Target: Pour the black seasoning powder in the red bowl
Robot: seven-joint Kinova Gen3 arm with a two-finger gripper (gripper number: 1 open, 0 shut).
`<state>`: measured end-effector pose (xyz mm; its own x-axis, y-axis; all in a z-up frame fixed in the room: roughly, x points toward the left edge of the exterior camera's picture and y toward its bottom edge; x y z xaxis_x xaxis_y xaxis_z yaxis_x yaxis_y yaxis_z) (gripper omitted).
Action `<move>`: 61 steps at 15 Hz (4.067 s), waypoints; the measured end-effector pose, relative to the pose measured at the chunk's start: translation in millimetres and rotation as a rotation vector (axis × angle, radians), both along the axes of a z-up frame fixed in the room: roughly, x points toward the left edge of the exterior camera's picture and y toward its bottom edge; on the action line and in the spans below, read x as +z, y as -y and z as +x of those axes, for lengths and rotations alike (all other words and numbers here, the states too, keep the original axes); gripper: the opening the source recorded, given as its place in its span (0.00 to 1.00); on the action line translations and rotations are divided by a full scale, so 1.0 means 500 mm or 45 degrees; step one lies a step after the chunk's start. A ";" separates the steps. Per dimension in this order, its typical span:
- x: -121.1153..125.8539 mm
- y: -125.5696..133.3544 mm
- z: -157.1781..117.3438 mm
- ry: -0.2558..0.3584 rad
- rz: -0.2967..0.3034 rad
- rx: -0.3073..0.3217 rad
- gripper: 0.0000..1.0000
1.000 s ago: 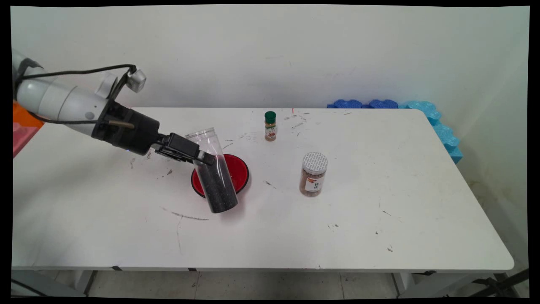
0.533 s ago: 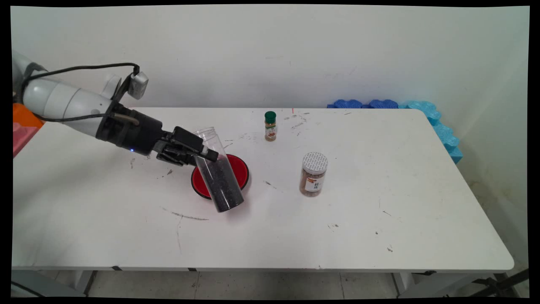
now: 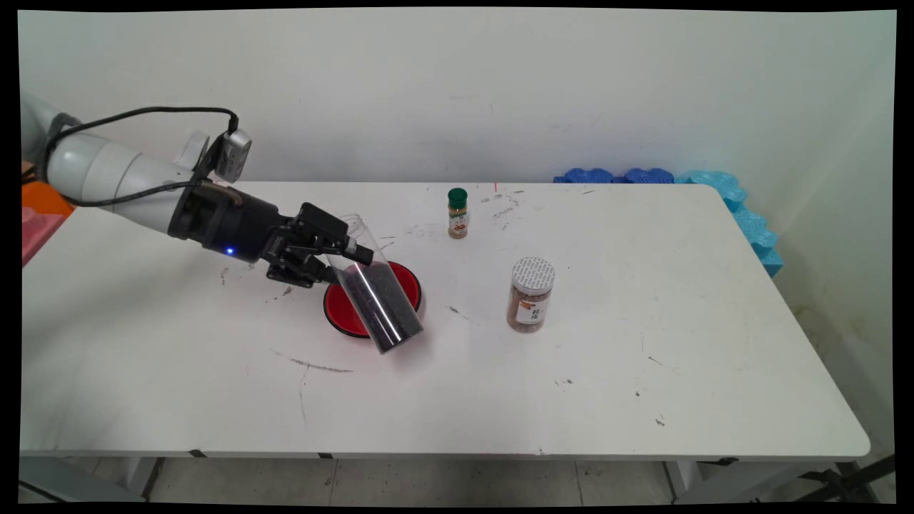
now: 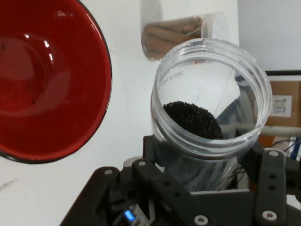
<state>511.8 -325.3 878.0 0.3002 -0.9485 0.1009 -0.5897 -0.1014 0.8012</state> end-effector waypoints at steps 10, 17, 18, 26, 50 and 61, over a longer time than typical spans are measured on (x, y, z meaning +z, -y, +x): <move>-0.015 0.004 -0.002 -0.125 0.222 0.195 0.00; -0.026 0.010 -0.009 -0.211 0.355 0.314 0.00; -0.028 0.011 -0.010 -0.222 0.373 0.329 0.00; -0.049 0.015 -0.027 -0.319 0.533 0.437 0.00; -0.105 0.026 -0.046 -0.594 0.859 0.708 0.00; -0.116 0.021 -0.049 -0.676 0.944 0.781 0.00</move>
<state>487.5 -335.7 819.8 0.5782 -0.3950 -0.7139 0.1272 -0.8206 0.5571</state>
